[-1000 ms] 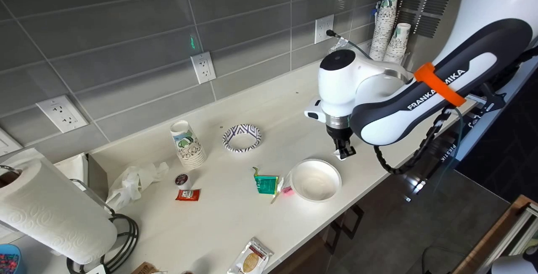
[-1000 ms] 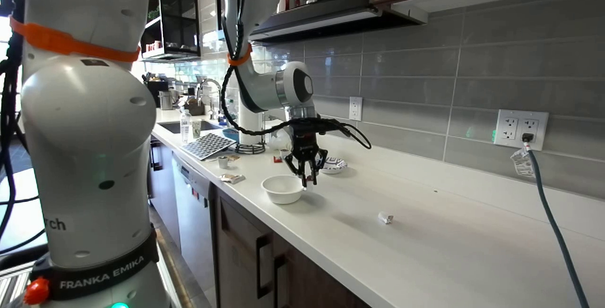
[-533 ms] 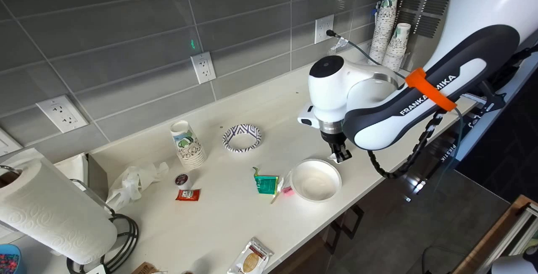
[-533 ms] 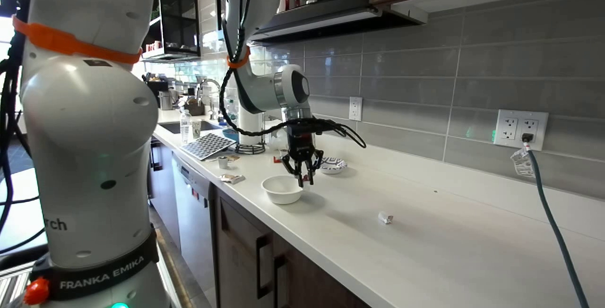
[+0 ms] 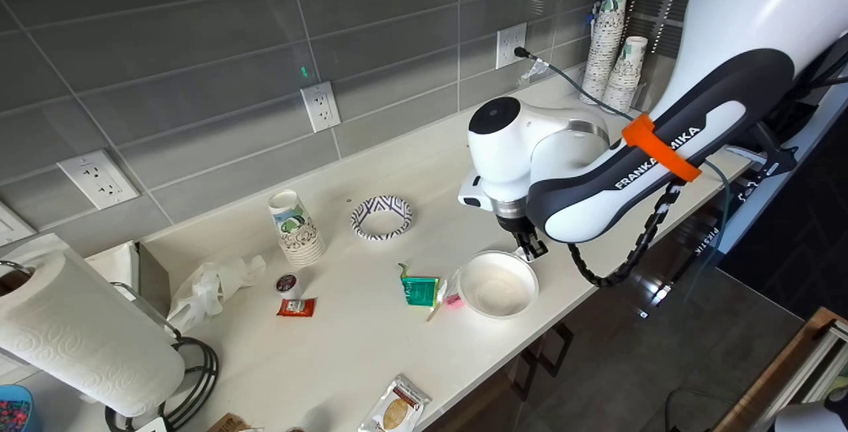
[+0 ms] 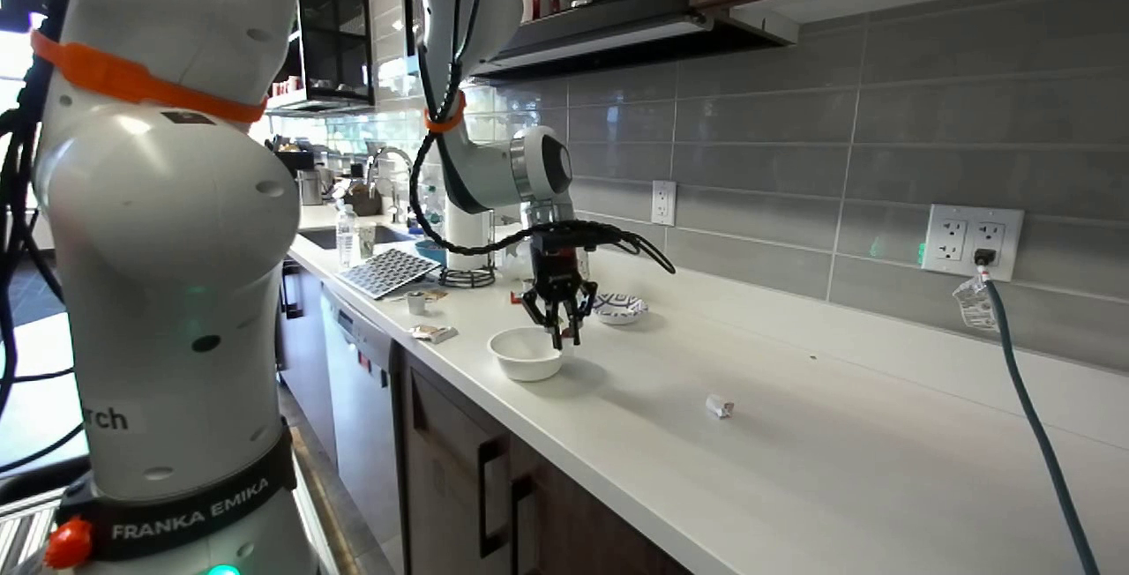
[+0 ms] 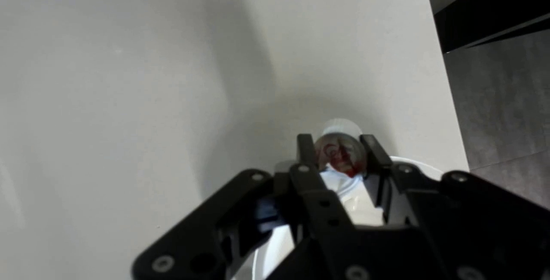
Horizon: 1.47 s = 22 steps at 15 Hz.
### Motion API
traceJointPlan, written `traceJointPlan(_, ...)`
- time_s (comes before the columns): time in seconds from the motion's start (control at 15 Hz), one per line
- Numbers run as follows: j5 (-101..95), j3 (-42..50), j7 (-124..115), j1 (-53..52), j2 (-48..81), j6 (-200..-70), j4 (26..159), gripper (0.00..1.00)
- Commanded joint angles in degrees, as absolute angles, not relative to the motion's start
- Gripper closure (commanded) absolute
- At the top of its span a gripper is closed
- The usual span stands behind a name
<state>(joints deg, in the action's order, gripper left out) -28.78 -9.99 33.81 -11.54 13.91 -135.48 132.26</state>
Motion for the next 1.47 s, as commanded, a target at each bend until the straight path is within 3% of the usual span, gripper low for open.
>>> traceJointPlan(0.0, -31.07, -10.65, 32.57, -12.67, 15.22, -131.42, 129.98, 0.69)
traceJointPlan(1.4, -35.38, -12.87, 33.71, -14.48, 15.65, -121.28, 127.5, 0.7)
